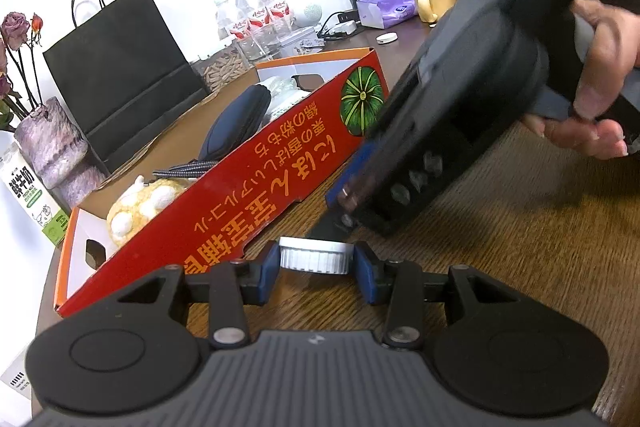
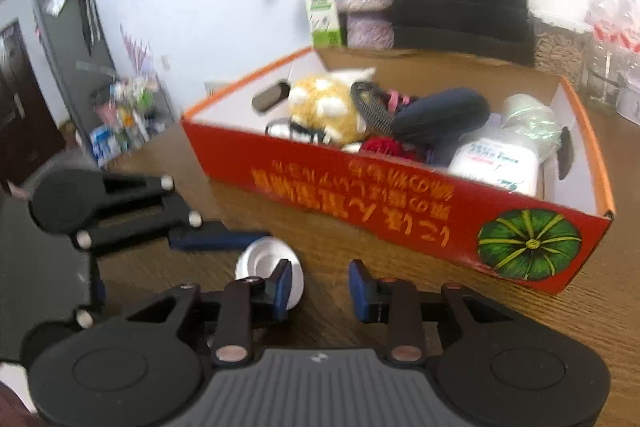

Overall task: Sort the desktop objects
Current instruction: 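Lift the white inner lid off the cap with the right tool while the left tool holds the base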

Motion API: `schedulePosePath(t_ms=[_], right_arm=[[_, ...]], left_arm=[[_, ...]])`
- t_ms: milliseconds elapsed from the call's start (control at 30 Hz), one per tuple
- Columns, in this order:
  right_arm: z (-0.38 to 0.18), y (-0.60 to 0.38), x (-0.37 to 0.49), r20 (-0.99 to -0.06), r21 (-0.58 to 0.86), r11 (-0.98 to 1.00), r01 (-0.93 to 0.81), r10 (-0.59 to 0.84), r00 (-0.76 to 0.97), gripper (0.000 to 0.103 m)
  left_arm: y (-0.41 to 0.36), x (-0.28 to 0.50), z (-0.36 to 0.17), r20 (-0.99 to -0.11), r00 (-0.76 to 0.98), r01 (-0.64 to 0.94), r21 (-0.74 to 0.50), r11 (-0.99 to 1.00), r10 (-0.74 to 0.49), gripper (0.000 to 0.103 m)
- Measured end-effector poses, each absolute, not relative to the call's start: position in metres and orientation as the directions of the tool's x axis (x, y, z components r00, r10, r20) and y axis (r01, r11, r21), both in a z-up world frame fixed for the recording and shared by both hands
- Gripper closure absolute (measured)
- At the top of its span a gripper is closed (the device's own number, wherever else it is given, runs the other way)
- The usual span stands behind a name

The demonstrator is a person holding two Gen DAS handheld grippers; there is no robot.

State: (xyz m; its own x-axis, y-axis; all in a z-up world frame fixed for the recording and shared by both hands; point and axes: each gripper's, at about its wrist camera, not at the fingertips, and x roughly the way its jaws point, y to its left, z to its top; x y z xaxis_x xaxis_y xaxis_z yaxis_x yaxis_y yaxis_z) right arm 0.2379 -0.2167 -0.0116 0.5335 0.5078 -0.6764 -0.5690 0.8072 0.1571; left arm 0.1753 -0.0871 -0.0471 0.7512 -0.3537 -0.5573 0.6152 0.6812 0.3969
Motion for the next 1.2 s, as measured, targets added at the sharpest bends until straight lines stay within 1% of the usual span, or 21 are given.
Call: schedulePosePath(t_ms=[33, 100, 133, 267, 333, 433, 533, 567, 600, 633, 800, 1000, 1167, 1200], right_arm=[[-0.014, -0.215, 0.237, -0.681, 0.163, 0.795, -0.584, 0.519, 0.517, 0.090], [-0.014, -0.213, 0.237, -0.674, 0.193, 0.777, -0.599, 0.549, 0.495, 0.097], [-0.014, -0.213, 0.238, -0.671, 0.206, 0.775, -0.597, 0.556, 0.490, 0.098], [-0.017, -0.219, 0.242, -0.651, 0.278, 0.772, -0.571, 0.589, 0.479, 0.097], [-0.018, -0.224, 0.242, -0.626, 0.316, 0.756, -0.573, 0.620, 0.472, 0.098], [-0.016, -0.223, 0.236, -0.620, 0.274, 0.745, -0.608, 0.621, 0.480, 0.098], [-0.016, -0.222, 0.237, -0.619, 0.273, 0.745, -0.608, 0.620, 0.482, 0.097], [-0.016, -0.223, 0.238, -0.620, 0.277, 0.752, -0.599, 0.615, 0.487, 0.096], [-0.016, -0.222, 0.239, -0.627, 0.273, 0.765, -0.583, 0.601, 0.495, 0.092], [-0.017, -0.222, 0.240, -0.631, 0.269, 0.775, -0.572, 0.590, 0.503, 0.091], [-0.019, -0.228, 0.242, -0.639, 0.259, 0.814, -0.520, 0.549, 0.540, 0.091], [-0.021, -0.235, 0.245, -0.642, 0.269, 0.830, -0.489, 0.533, 0.552, 0.091], [-0.018, -0.242, 0.241, -0.625, 0.276, 0.835, -0.475, 0.532, 0.571, 0.089], [-0.016, -0.243, 0.240, -0.622, 0.271, 0.837, -0.476, 0.529, 0.576, 0.086]], left_arm=[[-0.087, 0.176, -0.047, -0.559, 0.750, 0.615, 0.394, 0.683, -0.353, 0.062], [-0.086, 0.176, -0.047, -0.560, 0.749, 0.615, 0.389, 0.686, -0.354, 0.062], [-0.086, 0.176, -0.047, -0.558, 0.752, 0.612, 0.394, 0.686, -0.350, 0.062], [-0.086, 0.177, -0.047, -0.559, 0.753, 0.610, 0.394, 0.687, -0.348, 0.062], [-0.085, 0.177, -0.047, -0.559, 0.751, 0.614, 0.395, 0.683, -0.352, 0.062], [-0.084, 0.177, -0.046, -0.564, 0.740, 0.629, 0.390, 0.673, -0.365, 0.062], [-0.084, 0.179, -0.045, -0.569, 0.736, 0.633, 0.388, 0.670, -0.366, 0.062], [-0.085, 0.179, -0.045, -0.569, 0.738, 0.632, 0.391, 0.669, -0.364, 0.062], [-0.086, 0.179, -0.046, -0.567, 0.739, 0.631, 0.395, 0.668, -0.363, 0.062], [-0.087, 0.178, -0.046, -0.566, 0.742, 0.629, 0.400, 0.667, -0.359, 0.062], [-0.087, 0.178, -0.046, -0.566, 0.746, 0.623, 0.410, 0.666, -0.350, 0.062], [-0.088, 0.178, -0.046, -0.568, 0.748, 0.621, 0.417, 0.664, -0.344, 0.062], [-0.089, 0.178, -0.046, -0.568, 0.751, 0.616, 0.418, 0.667, -0.338, 0.062], [-0.089, 0.178, -0.046, -0.566, 0.753, 0.613, 0.417, 0.671, -0.336, 0.062]])
